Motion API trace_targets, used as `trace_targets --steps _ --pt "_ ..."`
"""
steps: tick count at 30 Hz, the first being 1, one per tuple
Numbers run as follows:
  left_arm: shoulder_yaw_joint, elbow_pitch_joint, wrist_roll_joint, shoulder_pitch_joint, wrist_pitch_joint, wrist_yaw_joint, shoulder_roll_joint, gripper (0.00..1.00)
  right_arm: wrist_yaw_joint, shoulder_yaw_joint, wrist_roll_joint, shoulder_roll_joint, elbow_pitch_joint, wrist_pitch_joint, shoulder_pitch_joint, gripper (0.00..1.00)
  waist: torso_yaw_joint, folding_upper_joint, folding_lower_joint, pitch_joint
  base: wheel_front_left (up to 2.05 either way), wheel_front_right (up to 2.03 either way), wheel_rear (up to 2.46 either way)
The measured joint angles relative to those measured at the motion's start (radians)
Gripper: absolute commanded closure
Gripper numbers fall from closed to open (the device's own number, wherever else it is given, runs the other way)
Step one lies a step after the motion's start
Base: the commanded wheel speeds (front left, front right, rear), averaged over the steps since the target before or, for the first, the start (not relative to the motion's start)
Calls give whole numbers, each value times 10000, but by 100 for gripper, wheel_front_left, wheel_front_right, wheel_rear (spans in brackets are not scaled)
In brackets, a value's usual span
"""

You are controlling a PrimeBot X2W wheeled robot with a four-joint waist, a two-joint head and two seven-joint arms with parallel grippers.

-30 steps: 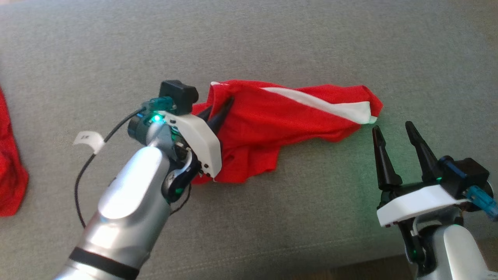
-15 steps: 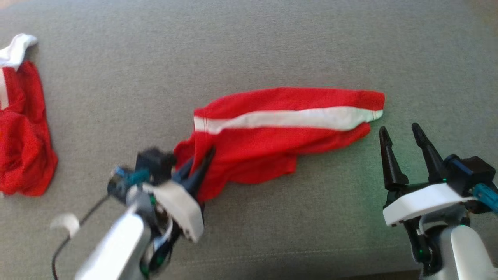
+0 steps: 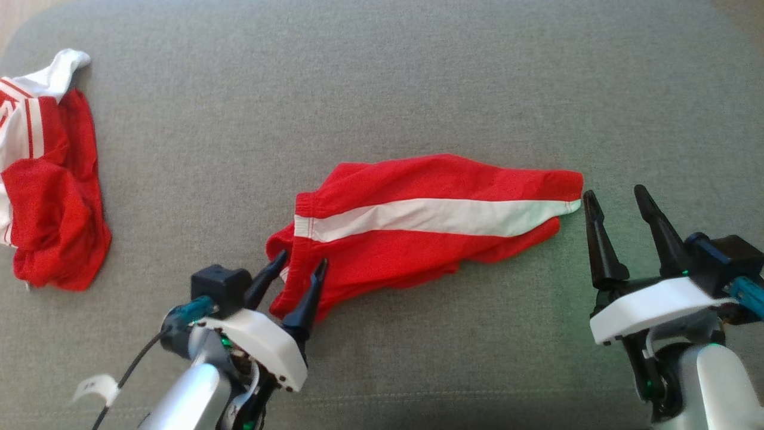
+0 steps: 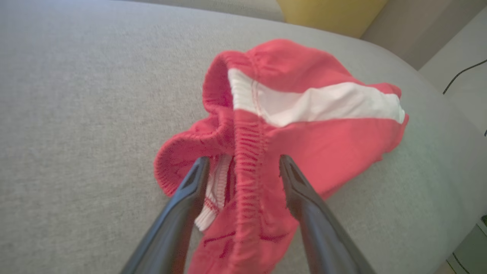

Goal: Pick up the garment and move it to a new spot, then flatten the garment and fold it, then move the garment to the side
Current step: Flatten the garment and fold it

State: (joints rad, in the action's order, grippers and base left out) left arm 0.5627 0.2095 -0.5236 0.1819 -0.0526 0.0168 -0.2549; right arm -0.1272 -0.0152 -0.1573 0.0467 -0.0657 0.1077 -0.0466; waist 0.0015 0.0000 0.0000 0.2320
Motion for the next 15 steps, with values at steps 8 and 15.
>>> trace_targets --steps 8,15 --pt "-644 -355 253 -331 -1170 1047 104 0 0 71 2 0 -27 44 278 0 -78 0 0 -470 0 0 0" --pt "-1448 -1141 825 -402 -1795 2057 -52 0 0 155 92 0 -25 130 445 0 0 0 0 -1041 0 0 0"
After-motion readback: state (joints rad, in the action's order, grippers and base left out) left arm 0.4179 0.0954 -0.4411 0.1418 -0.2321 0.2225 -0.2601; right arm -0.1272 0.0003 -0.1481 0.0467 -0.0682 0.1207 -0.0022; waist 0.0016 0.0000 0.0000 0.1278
